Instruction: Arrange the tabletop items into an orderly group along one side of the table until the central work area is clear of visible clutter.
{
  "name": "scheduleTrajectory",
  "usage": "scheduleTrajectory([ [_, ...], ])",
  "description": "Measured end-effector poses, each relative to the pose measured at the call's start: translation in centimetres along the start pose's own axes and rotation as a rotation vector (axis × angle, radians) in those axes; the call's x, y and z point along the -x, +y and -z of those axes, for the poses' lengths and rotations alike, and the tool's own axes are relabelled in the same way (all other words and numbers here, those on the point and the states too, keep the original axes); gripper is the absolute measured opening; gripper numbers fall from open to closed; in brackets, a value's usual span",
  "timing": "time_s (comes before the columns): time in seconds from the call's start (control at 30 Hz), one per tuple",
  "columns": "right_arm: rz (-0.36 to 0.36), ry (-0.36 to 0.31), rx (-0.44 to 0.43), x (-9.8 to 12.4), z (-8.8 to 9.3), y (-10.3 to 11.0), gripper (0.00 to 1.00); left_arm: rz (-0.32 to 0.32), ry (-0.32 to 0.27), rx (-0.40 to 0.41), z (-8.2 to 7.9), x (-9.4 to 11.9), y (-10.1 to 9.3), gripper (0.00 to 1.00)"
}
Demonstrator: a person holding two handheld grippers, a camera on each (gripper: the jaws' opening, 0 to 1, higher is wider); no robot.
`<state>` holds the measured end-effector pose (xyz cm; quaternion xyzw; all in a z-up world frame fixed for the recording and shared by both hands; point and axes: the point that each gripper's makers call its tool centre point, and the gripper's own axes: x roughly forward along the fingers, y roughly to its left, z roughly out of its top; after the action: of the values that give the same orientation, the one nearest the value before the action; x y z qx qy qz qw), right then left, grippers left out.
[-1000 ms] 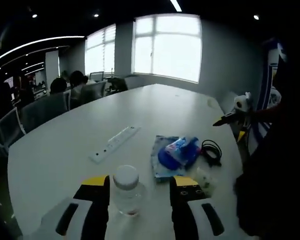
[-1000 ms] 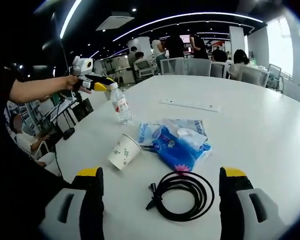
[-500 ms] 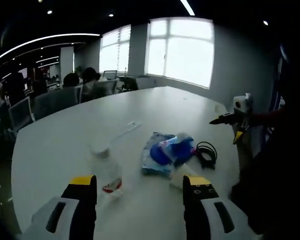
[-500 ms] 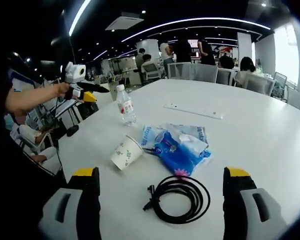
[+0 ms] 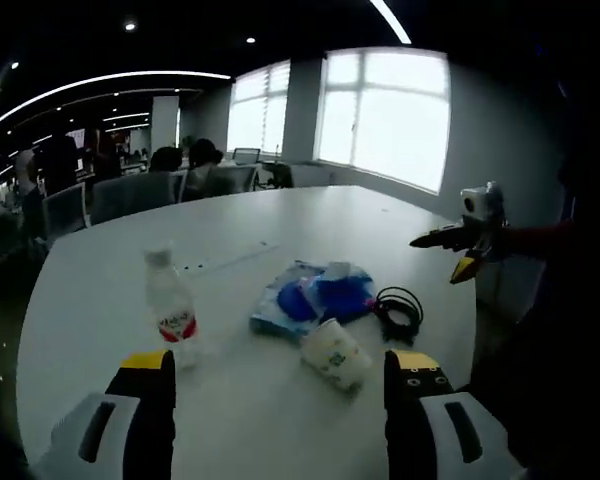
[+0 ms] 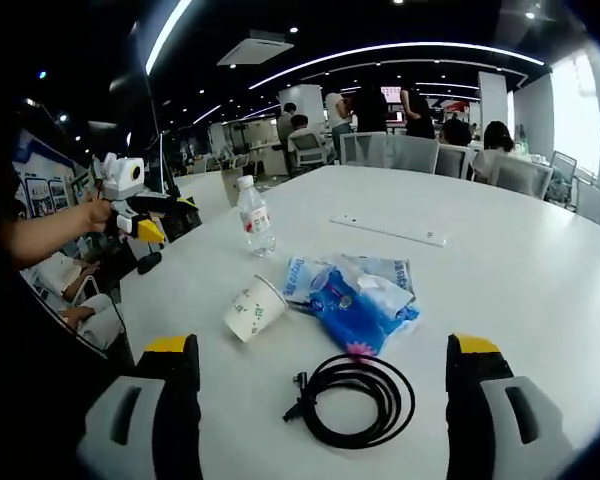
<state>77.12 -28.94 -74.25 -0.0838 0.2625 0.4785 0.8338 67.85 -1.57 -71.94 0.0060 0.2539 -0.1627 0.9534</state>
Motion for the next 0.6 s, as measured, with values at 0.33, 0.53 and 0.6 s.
scheduleTrajectory([
  [0.33, -0.001, -0.003, 0.006, 0.2, 0.5, -0.5, 0.99, -0.017, -0.034, -0.012, 0.2, 1.3, -1.1, 0.99],
  [0.53, -0.024, 0.006, 0.021, 0.1, 0.1, -0.1, 0.98, 0.011, -0.027, -0.017, 0.5, 1.8, -1.8, 1.00],
  [0.6, -0.038, 0.007, 0.032, -0.1, -0.3, 0.2, 0.96, 0.002, -0.027, -0.016, 0.6, 1.9, -1.8, 1.00],
])
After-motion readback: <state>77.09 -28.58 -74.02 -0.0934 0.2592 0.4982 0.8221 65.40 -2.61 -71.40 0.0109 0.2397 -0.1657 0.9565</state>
